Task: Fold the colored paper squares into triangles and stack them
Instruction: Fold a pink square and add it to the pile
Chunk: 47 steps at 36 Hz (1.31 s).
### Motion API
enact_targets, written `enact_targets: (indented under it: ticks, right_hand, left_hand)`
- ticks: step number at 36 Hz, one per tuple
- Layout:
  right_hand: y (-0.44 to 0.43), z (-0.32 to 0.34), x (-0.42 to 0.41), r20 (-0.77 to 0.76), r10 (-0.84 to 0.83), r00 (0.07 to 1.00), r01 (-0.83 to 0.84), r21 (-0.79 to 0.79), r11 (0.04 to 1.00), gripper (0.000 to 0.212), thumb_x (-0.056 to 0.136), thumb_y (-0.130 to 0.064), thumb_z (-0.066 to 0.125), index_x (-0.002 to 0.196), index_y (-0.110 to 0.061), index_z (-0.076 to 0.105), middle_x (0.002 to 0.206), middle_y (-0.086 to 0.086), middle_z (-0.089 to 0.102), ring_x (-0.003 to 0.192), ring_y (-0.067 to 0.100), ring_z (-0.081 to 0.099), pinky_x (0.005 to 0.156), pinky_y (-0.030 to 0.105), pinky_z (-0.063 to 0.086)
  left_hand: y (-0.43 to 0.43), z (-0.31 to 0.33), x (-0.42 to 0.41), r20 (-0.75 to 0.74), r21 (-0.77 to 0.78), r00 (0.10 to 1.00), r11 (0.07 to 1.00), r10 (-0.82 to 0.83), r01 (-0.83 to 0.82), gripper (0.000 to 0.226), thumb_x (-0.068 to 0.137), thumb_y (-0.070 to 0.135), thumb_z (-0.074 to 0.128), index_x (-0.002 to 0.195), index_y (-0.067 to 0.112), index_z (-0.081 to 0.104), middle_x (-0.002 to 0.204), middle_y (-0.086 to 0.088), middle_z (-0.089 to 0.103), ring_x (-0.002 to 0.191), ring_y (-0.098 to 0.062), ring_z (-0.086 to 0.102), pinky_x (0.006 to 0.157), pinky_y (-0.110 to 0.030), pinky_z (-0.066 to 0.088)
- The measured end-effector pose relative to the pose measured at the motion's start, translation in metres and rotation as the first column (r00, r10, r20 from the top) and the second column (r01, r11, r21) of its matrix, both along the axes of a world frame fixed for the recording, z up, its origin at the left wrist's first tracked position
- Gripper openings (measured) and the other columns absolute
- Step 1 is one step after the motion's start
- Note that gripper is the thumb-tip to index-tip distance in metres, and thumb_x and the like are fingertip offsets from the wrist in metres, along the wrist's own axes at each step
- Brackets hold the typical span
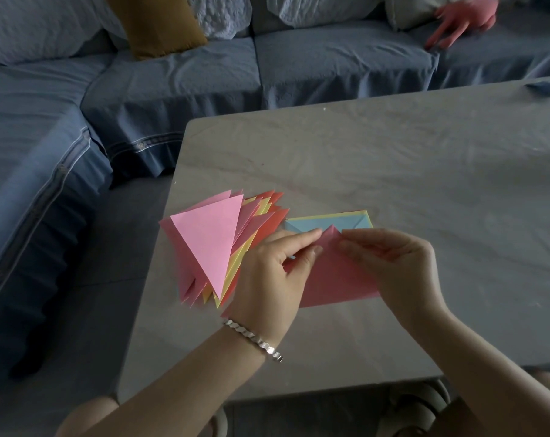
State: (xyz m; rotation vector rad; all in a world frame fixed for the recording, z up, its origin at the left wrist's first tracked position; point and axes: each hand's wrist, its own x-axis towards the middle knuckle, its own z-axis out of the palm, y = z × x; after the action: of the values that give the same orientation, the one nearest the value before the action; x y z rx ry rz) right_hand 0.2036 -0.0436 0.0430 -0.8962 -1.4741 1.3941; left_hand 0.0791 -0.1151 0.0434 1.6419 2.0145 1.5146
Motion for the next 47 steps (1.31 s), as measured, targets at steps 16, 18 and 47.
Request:
enact_targets:
  ticks: [16, 18, 47]
  right_hand:
    - [0.003, -0.005, 0.0, 0.114, 0.045, 0.992, -0.057, 0.101, 0.993, 0.023, 0.071, -0.001, 0.073, 0.071, -0.024, 0.072, 0.068, -0.015, 0.071, 0.066, 0.0, 0.064, 0.068, 0.009, 0.048]
    - [0.004, -0.004, -0.001, 0.131, 0.065, 0.989, -0.082, 0.13, 0.988, 0.022, 0.069, -0.006, 0.074, 0.069, -0.027, 0.071, 0.067, -0.018, 0.07, 0.066, -0.001, 0.063, 0.067, 0.007, 0.046]
    - [0.018, -0.118, -0.012, 0.946, 0.07, 0.316, -0.725, 0.193, 0.662, 0.083, 0.081, -0.055, -0.01, 0.14, -0.02, 0.039, 0.147, -0.009, 0.035, 0.136, 0.007, 0.031, 0.109, 0.025, 0.001]
  left_hand:
    - [-0.002, -0.003, -0.001, -0.044, 0.013, 0.999, 1.0, 0.021, -0.02, 0.015, 0.079, 0.014, 0.065, 0.091, 0.012, 0.074, 0.08, 0.006, 0.071, 0.074, -0.002, 0.062, 0.065, -0.005, 0.046]
    - [-0.003, -0.001, -0.001, -0.018, -0.034, 1.0, 0.999, 0.025, -0.026, 0.012, 0.081, 0.017, 0.066, 0.09, 0.014, 0.074, 0.078, 0.007, 0.071, 0.073, -0.002, 0.062, 0.064, -0.006, 0.046]
    - [0.01, -0.094, -0.051, 0.47, -0.701, 0.656, 0.701, 0.591, -0.129, 0.019, 0.065, 0.004, 0.072, 0.053, 0.018, 0.066, 0.062, -0.005, 0.068, 0.064, -0.025, 0.064, 0.074, -0.041, 0.057]
